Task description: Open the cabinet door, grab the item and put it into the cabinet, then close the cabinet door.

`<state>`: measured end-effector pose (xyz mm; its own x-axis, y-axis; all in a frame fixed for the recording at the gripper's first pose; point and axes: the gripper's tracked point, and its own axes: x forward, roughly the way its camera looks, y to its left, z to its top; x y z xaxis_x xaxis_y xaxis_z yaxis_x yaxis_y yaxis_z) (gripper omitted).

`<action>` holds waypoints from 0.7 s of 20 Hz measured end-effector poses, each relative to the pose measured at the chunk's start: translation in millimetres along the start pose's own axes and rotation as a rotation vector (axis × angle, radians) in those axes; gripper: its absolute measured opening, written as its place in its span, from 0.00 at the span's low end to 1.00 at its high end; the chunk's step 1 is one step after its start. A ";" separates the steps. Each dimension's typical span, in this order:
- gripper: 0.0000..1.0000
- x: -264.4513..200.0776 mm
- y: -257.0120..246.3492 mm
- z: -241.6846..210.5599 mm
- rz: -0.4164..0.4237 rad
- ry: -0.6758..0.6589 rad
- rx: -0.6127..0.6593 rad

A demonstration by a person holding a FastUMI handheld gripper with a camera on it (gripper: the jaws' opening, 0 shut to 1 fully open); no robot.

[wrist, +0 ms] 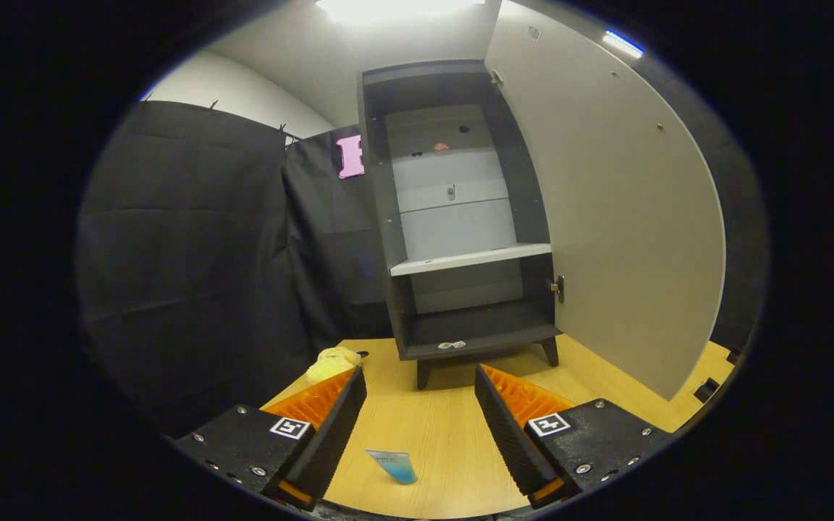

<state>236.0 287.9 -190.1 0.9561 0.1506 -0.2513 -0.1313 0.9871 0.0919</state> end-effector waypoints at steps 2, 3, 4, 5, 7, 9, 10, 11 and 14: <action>0.93 4.5 8.5 -21.2 0.000 0.032 -0.001; 0.93 7.0 12.0 -31.1 -0.001 0.049 0.001; 0.94 9.6 14.9 -41.9 -0.003 0.069 0.004; 0.94 13.4 18.4 -50.1 -0.001 0.081 0.007; 0.93 19.1 24.1 -65.2 -0.001 0.115 -0.003; 0.93 23.4 29.7 -77.9 0.000 0.141 -0.010; 0.93 24.5 32.4 -83.9 0.000 0.153 -0.014; 0.93 26.3 34.5 -89.1 0.001 0.164 -0.019; 0.92 31.9 39.9 -110.3 -0.007 0.206 -0.035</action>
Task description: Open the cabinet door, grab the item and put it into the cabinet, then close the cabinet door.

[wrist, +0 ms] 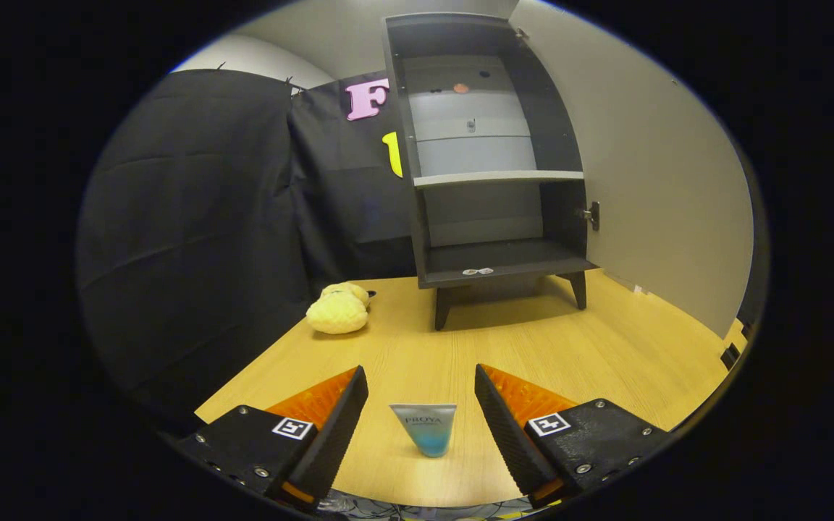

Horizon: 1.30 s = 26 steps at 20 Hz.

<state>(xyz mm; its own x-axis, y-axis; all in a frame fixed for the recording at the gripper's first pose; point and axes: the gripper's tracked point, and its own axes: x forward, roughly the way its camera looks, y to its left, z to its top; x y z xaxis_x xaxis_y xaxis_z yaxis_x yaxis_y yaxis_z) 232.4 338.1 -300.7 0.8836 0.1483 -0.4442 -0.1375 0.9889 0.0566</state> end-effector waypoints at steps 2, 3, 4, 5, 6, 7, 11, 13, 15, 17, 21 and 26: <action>0.92 7.5 -0.6 -17.5 -0.014 0.041 -0.002; 0.92 10.4 -1.9 -25.2 -0.024 0.060 0.002; 0.91 14.2 -3.3 -34.8 -0.035 0.084 0.005; 0.89 16.6 -3.7 -44.6 -0.041 0.108 0.006; 0.85 19.3 -3.4 -53.4 -0.044 0.128 0.003; 0.84 22.1 -3.3 -60.2 -0.044 0.147 -0.001; 0.77 27.5 -5.9 -84.5 -0.057 0.211 -0.016; 0.70 30.6 -9.2 -87.3 -0.069 0.222 -0.021; 0.57 33.0 -10.5 -85.8 -0.073 0.221 -0.029; 0.52 33.6 -8.9 -85.6 -0.060 0.225 -0.037; 0.51 31.1 -9.7 -75.8 -0.047 0.226 -0.035; 0.51 30.8 -19.1 -35.4 -0.046 0.186 -0.032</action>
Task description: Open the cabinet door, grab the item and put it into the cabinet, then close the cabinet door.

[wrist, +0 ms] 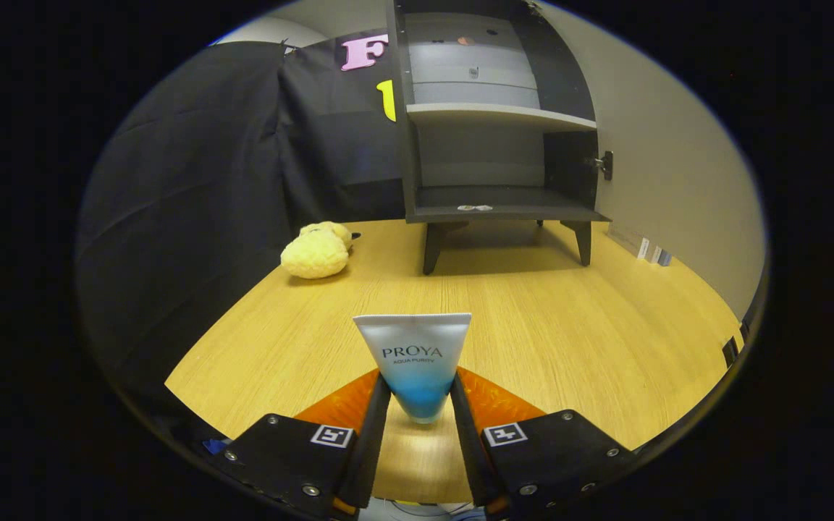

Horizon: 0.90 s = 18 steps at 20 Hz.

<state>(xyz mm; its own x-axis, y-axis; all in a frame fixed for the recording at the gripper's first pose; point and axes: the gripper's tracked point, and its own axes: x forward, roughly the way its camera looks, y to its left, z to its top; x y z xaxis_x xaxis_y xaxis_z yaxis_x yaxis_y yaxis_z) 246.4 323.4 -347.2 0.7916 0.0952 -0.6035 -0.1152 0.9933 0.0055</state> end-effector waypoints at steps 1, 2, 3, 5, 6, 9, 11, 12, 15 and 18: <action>0.51 -0.8 -2.9 9.9 -0.001 -0.009 0.001; 0.51 -1.5 -6.0 20.0 -0.002 -0.019 0.002; 0.51 -2.9 -9.1 30.3 -0.002 -0.029 0.003; 0.51 -6.2 -16.8 50.1 -0.005 -0.050 0.004; 0.51 -7.7 -21.1 60.1 -0.007 -0.062 0.004; 0.51 -11.6 -32.4 88.8 -0.011 -0.090 0.012; 0.51 -14.1 -39.9 108.7 -0.014 -0.109 0.015; 0.51 -15.1 -43.6 119.0 -0.014 -0.121 0.013; 0.51 -15.3 -54.5 154.0 -0.017 -0.154 0.006; 0.51 -13.6 -66.1 191.2 -0.019 -0.186 0.024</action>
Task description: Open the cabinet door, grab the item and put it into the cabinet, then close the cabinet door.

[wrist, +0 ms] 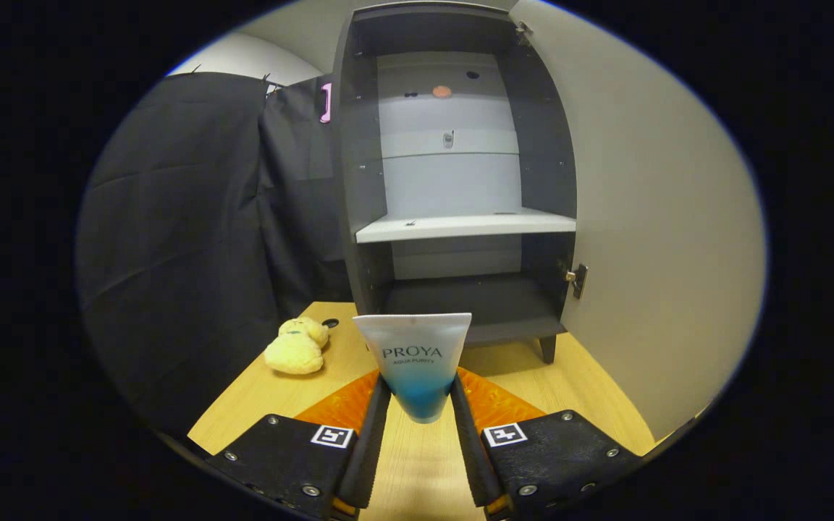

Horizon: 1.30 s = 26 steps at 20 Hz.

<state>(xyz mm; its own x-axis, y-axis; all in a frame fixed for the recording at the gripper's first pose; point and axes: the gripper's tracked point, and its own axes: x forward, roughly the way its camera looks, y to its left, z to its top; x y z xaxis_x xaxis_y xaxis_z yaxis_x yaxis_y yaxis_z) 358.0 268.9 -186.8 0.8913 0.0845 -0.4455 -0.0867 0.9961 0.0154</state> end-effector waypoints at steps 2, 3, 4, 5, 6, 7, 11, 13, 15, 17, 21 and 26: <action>0.51 7.2 -5.5 22.1 0.002 -0.008 0.003; 0.51 10.7 -8.1 33.0 0.002 -0.017 -0.001; 0.51 15.9 -10.7 42.7 0.005 -0.026 -0.009; 0.51 20.8 -13.3 53.5 0.003 -0.037 -0.017; 0.51 25.5 -14.8 62.8 0.001 -0.045 -0.021; 0.51 28.7 -15.6 69.9 0.006 -0.044 -0.018; 0.51 53.3 -21.2 102.2 0.008 -0.056 -0.025; 0.51 63.0 -22.4 117.2 0.012 -0.069 -0.020; 0.51 73.3 -24.4 130.6 0.017 -0.077 -0.006; 0.51 83.4 -26.2 144.2 0.020 -0.080 -0.001; 0.51 105.1 -32.8 175.7 0.015 -0.112 -0.007; 0.51 138.4 -42.7 201.9 -0.008 -0.116 -0.021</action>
<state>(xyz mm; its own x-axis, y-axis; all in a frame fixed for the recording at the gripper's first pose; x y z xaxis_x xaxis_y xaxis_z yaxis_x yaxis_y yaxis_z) 574.8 243.0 -68.4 0.9374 0.0801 -0.3388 -0.0878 0.9961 -0.0073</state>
